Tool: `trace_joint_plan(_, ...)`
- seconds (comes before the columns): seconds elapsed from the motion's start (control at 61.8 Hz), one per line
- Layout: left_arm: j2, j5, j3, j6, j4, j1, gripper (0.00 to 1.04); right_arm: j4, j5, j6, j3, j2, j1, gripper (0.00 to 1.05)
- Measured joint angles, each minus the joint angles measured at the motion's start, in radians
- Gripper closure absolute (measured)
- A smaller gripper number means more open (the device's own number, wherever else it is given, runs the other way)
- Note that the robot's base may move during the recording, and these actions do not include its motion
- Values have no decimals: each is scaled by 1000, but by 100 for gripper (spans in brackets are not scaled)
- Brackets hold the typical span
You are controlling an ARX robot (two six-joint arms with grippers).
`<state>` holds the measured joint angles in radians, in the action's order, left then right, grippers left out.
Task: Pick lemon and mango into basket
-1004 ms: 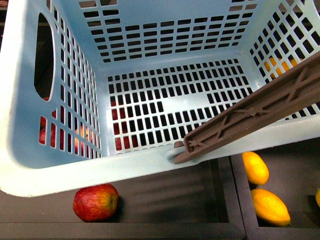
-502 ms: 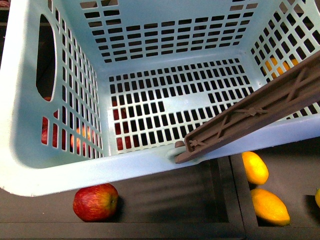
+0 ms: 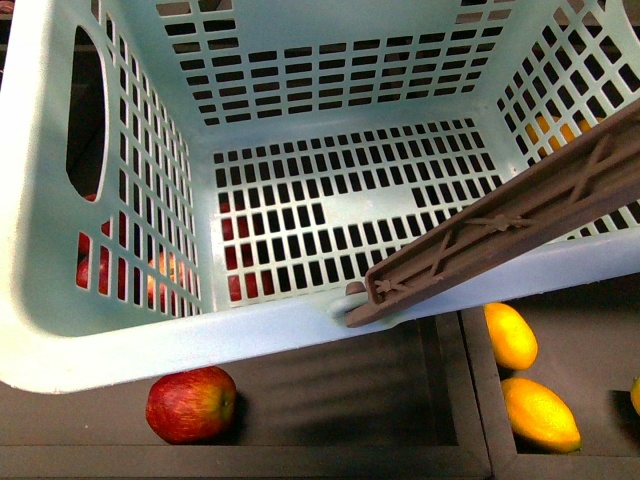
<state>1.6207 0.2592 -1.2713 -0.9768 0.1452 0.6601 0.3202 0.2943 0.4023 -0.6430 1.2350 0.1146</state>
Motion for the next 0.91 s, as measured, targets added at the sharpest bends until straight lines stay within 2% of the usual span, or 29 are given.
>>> trace_joint_plan(0.032,0,0,0,0,0,0,101,-2,-9,-3,2,0,8,26)
trace_joint_plan(0.13,0,1,0,0,0,0,101,-17,-35,-5,16,-7,27,11)
trace_joint_plan(0.178,0,1,0,0,0,0,101,-26,-45,-5,25,-17,27,7)
trace_joint_plan(0.291,0,0,0,0,0,0,101,-52,-67,-5,38,-63,8,9)
trace_joint_plan(0.437,1,2,0,0,2,0,101,-116,-113,-40,67,-203,-67,9)
trace_joint_plan(0.518,1,-2,0,0,2,0,101,32,-254,-174,172,-328,-104,22)
trace_joint_plan(0.567,1,-5,0,4,2,-2,101,37,-297,-272,245,-445,-115,32)
trace_joint_plan(0.664,1,0,0,4,2,-2,101,55,-294,-358,349,-573,-115,55)
trace_joint_plan(0.858,1,-3,0,6,2,0,101,61,-295,-392,473,-674,-115,101)
trace_joint_plan(0.907,1,-2,0,6,2,0,101,61,-294,-394,486,-691,-115,103)
